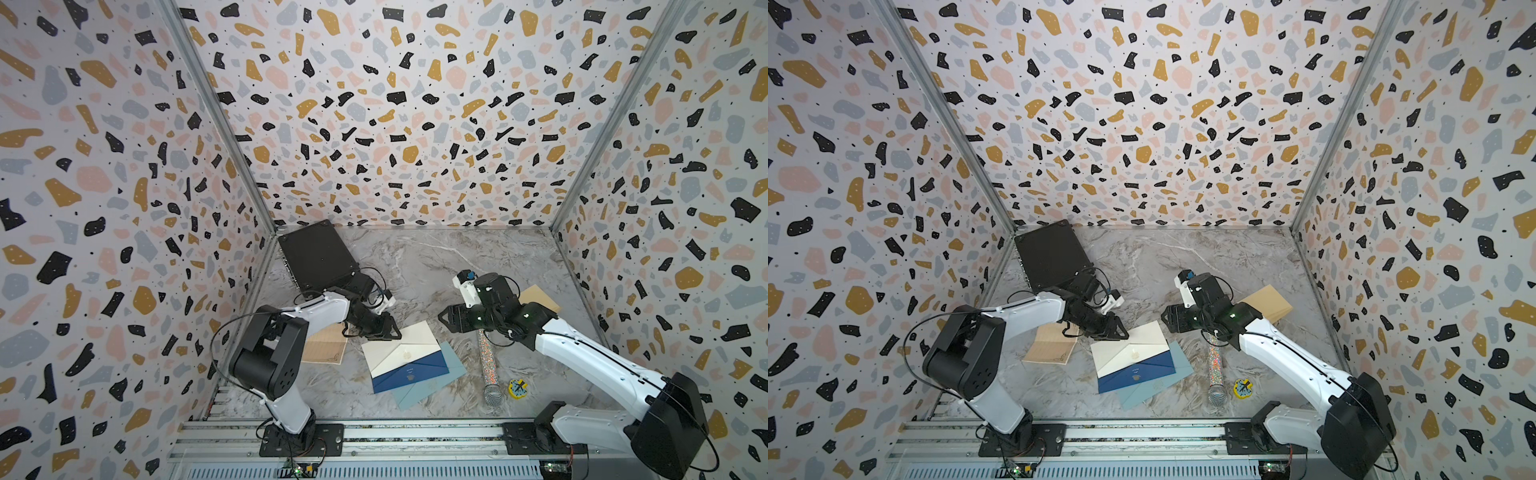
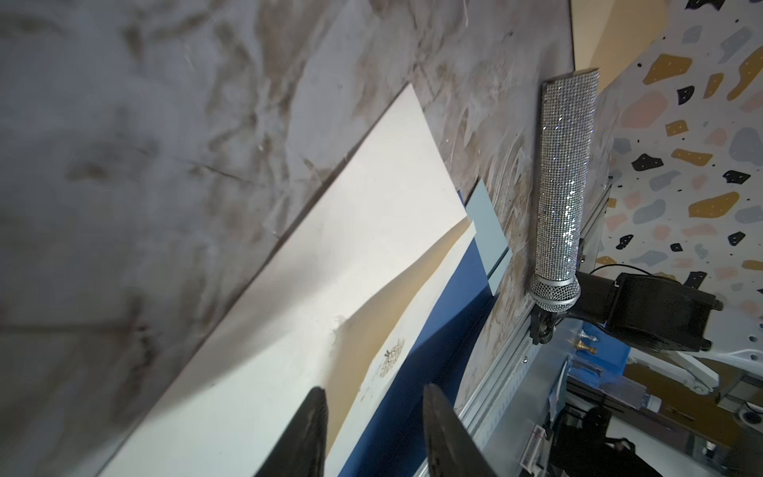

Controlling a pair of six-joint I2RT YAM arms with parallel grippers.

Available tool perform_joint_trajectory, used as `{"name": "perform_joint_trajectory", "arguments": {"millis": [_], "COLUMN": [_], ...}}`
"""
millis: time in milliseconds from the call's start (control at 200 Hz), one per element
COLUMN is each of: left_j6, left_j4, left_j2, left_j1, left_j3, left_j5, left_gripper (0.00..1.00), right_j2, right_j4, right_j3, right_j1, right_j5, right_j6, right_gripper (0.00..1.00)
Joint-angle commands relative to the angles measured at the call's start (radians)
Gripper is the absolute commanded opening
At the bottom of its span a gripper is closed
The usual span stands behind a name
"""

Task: Take the letter paper out of the envelope
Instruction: Pick up the envelope from the envelope.

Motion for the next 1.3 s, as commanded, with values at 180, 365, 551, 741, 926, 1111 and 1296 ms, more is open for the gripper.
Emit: {"name": "perform_joint_trajectory", "arguments": {"millis": [180,365,551,741,926,1111,1296], "left_j6": [0.118,0.146,0.177,0.181,0.188,0.185,0.169], "left_j4": [-0.018,-0.013,-0.046,-0.042,-0.056,-0.055,-0.050], "left_j2": [0.106,0.144,0.163,0.158,0.157,0.165,0.135], "left_j1": [-0.067,-0.086,-0.116,-0.127,-0.130,-0.134,-0.134], "left_j3": [0.135,0.138,0.144,0.134,0.138,0.139,0.156], "left_j5": [-0.025,-0.001,0.016,0.014,0.000,-0.012,-0.034], "left_gripper": [0.44,0.42,0.38,0.36,0.31,0.18,0.00], "right_j2": [-0.085,-0.111,-0.101,-0.080,-0.060,-0.056,-0.052], "right_j4": [-0.052,-0.068,-0.050,-0.009,-0.004,-0.001,0.005], "right_j3": [-0.023,-0.039,-0.055,-0.067,-0.065,-0.068,-0.071], "right_j1": [-0.051,-0.060,-0.075,-0.087,-0.095,-0.100,-0.103], "right_j5": [-0.112,-0.118,-0.144,-0.162,-0.170,-0.174,-0.174], "right_j6": [0.051,0.055,0.075,0.107,0.110,0.110,0.114], "right_gripper": [0.68,0.68,0.68,0.67,0.66,0.66,0.66]}}
